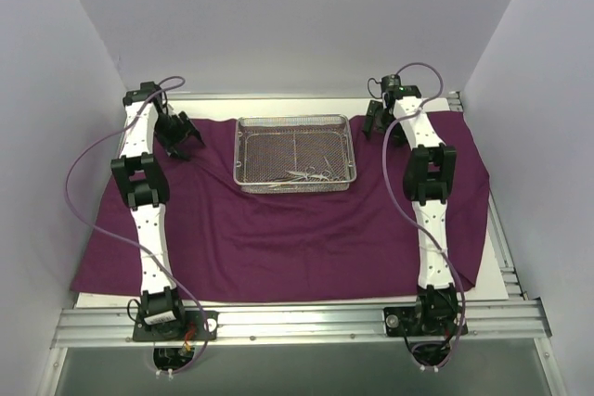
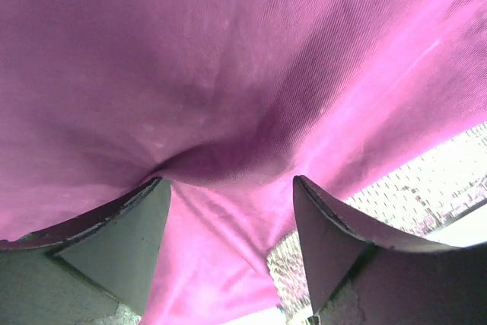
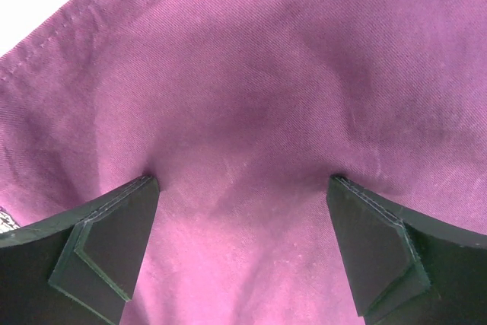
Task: Open and lay out the surgical kit
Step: Smooth out the surgical kit at the center of the board.
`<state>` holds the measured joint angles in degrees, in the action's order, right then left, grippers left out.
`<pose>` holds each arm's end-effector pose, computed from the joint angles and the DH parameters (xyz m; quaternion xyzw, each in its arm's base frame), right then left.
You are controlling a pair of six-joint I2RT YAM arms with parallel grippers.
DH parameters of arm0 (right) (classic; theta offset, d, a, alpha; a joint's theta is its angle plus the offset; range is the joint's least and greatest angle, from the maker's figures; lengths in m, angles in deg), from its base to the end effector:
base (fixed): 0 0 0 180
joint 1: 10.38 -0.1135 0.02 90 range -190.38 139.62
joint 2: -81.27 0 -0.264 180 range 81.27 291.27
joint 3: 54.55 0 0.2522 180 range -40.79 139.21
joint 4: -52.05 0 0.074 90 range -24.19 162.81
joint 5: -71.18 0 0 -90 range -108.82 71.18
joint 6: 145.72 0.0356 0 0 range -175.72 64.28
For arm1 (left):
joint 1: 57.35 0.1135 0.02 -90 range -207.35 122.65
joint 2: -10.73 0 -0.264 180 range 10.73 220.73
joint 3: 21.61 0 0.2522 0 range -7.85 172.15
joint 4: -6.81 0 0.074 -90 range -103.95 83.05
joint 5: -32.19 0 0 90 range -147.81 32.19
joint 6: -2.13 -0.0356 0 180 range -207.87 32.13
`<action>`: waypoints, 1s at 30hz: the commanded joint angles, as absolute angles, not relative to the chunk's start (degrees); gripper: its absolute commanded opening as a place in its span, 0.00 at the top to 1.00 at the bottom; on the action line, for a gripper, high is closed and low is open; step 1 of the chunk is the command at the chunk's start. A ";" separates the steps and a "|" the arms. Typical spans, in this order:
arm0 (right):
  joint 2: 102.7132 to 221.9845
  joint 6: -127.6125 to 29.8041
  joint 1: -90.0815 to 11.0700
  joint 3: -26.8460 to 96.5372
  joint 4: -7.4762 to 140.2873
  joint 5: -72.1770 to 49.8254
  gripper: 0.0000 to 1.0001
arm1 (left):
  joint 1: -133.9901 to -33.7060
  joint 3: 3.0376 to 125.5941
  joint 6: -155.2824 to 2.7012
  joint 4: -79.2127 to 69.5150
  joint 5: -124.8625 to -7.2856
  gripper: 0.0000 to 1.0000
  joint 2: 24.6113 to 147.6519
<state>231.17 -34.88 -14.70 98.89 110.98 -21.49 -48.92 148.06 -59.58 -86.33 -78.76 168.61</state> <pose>0.5609 0.0407 0.1713 0.1440 0.9436 0.0431 0.2951 0.5237 0.0648 0.1584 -0.2958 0.9349 -0.1914 0.0418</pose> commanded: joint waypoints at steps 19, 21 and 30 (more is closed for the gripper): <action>189.93 -31.81 -5.46 59.83 113.01 -25.15 0.15 | -54.09 94.08 -62.56 -65.78 -60.80 0.22 119.48; 182.83 -32.34 -2.57 52.76 111.17 -23.05 0.27 | -54.19 88.50 -63.08 -64.79 -62.29 0.25 117.35; 173.29 -39.90 3.76 28.92 108.08 -11.43 0.68 | -54.10 68.53 -64.58 -60.22 -65.72 0.27 108.02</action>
<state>172.84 -36.58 3.16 32.16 107.15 -15.09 -54.26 70.14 -63.20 -64.99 -63.46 113.64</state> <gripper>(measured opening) 0.373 0.732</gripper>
